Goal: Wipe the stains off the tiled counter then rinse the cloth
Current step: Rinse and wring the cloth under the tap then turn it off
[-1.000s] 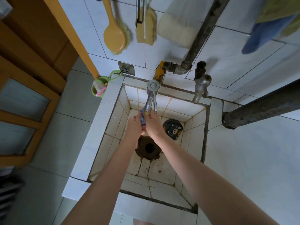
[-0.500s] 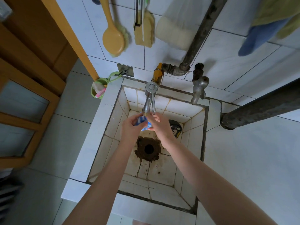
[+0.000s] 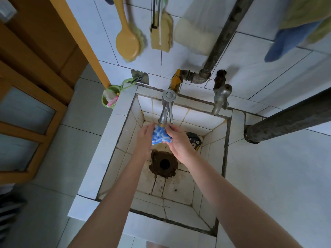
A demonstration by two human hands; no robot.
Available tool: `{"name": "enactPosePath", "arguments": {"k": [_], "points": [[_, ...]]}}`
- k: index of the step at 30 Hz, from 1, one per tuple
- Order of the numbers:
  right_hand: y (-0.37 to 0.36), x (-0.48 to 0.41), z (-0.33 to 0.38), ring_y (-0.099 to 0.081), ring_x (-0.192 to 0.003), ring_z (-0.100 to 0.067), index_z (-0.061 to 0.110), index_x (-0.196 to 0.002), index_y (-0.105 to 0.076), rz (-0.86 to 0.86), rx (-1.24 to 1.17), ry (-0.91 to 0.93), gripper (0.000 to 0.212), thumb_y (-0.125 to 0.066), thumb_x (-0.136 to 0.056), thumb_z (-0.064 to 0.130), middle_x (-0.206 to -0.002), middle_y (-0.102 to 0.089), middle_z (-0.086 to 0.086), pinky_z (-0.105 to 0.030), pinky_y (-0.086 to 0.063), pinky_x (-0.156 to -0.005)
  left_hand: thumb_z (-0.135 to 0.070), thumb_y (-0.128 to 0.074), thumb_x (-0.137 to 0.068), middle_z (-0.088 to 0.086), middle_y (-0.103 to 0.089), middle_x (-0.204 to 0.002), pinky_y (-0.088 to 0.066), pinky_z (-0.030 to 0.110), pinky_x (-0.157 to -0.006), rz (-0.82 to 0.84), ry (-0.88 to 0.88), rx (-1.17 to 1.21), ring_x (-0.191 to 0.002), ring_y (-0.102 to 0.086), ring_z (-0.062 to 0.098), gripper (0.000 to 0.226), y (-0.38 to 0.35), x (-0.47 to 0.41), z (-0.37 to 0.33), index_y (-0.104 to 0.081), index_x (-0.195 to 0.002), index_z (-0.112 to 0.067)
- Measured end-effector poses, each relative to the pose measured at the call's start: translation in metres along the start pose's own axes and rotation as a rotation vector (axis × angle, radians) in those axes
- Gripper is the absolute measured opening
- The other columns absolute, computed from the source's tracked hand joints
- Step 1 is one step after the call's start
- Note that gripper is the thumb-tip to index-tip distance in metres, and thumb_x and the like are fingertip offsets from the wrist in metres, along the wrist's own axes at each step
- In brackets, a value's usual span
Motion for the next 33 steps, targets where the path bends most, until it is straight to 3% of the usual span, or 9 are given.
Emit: {"name": "enactPosePath", "arguments": {"k": [4,8,14,18,21,23,28,30,33], "points": [[0.006,-0.003,0.012,-0.057,-0.079,-0.02,0.007,-0.098,-0.056,-0.128,0.176,0.119,0.016,-0.06,-0.089,0.019,-0.088,-0.058,-0.008,-0.026,-0.047,-0.072,-0.024,-0.041,-0.099,0.002,-0.056,-0.086,-0.048,0.018,-0.057,0.053,0.082,0.048,-0.068,-0.054,0.011,0.017,-0.007,-0.003,0.008,-0.054,-0.095,-0.013],[0.001,0.006,0.012,-0.056,-0.081,-0.017,0.005,-0.102,-0.05,-0.175,0.295,0.195,0.026,-0.064,-0.087,0.021,-0.091,-0.054,-0.007,-0.016,-0.048,-0.068,-0.028,-0.038,-0.099,0.002,-0.045,-0.065,-0.031,0.019,-0.043,0.037,0.097,0.025,-0.044,-0.036,0.006,0.025,-0.011,-0.003,0.01,-0.055,-0.097,-0.009],[-0.034,0.009,0.004,-0.059,-0.085,-0.015,0.014,-0.124,-0.041,-0.056,0.127,0.094,0.026,-0.039,-0.1,0.023,-0.101,-0.056,-0.009,-0.024,-0.053,-0.066,-0.019,-0.034,-0.101,0.003,-0.056,-0.085,-0.038,0.019,-0.058,0.049,0.121,-0.2,-0.069,-0.048,0.01,0.033,-0.016,-0.002,0.003,-0.052,-0.119,0.001],[-0.025,0.002,0.013,-0.059,-0.086,-0.02,0.009,-0.099,-0.054,-0.275,0.211,0.031,0.025,-0.032,-0.102,0.022,-0.078,-0.053,0.002,-0.015,-0.049,-0.067,-0.024,-0.032,-0.101,-0.006,-0.045,-0.074,-0.044,0.026,-0.065,0.057,0.068,-0.151,-0.065,-0.045,0.007,0.041,-0.016,-0.004,-0.005,-0.049,-0.124,0.006],[-0.025,0.003,0.016,-0.054,-0.073,-0.014,0.01,-0.088,-0.05,-0.274,0.131,-0.056,0.029,-0.028,-0.102,0.025,-0.076,-0.05,0.0,-0.02,-0.045,-0.063,-0.027,-0.032,-0.101,0.0,-0.044,-0.067,-0.04,0.023,-0.046,0.064,0.137,-0.054,-0.053,-0.039,0.01,0.034,-0.017,-0.002,0.0,-0.054,-0.114,-0.004],[-0.031,0.004,0.013,-0.057,-0.078,-0.016,0.01,-0.103,-0.053,-0.2,0.052,-0.06,0.029,-0.029,-0.102,0.027,-0.086,-0.055,-0.003,-0.027,-0.047,-0.069,-0.025,-0.034,-0.101,0.005,-0.048,-0.072,-0.038,0.018,-0.038,0.036,0.203,0.112,-0.051,-0.04,0.011,0.029,-0.015,-0.001,0.003,-0.052,-0.113,-0.006],[-0.044,0.016,0.002,-0.055,-0.092,-0.001,0.026,-0.142,-0.029,0.116,0.029,0.067,0.048,-0.037,-0.098,0.009,-0.101,-0.055,0.01,-0.012,-0.048,-0.073,-0.005,-0.035,-0.098,0.013,-0.058,-0.098,-0.05,0.025,-0.065,-0.038,0.243,0.256,-0.079,-0.058,0.018,0.029,-0.005,0.002,0.006,-0.047,-0.124,0.0],[-0.04,0.017,0.0,-0.057,-0.09,0.001,0.017,-0.14,-0.037,0.118,0.111,0.138,0.041,-0.036,-0.1,0.01,-0.1,-0.056,0.013,-0.01,-0.046,-0.079,-0.007,-0.036,-0.099,0.01,-0.059,-0.092,-0.049,0.024,-0.07,-0.004,0.263,0.299,-0.081,-0.058,0.017,0.031,-0.007,0.005,0.008,-0.049,-0.125,0.001],[-0.027,0.007,0.001,-0.062,-0.077,-0.008,0.005,-0.129,-0.047,-0.052,0.213,0.159,0.032,-0.04,-0.099,0.016,-0.096,-0.06,-0.007,-0.014,-0.05,-0.065,-0.012,-0.042,-0.098,0.009,-0.06,-0.097,-0.049,0.027,-0.079,0.045,0.232,0.3,-0.085,-0.058,0.015,0.026,-0.01,0.013,0.006,-0.053,-0.119,-0.003]]}}
Point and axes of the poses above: each hand's wrist, its own x-axis away from the middle knuckle, its own y-axis out of the back of the hand, z = x × y, the point moved 6 cm from there along -x, towards the middle knuckle
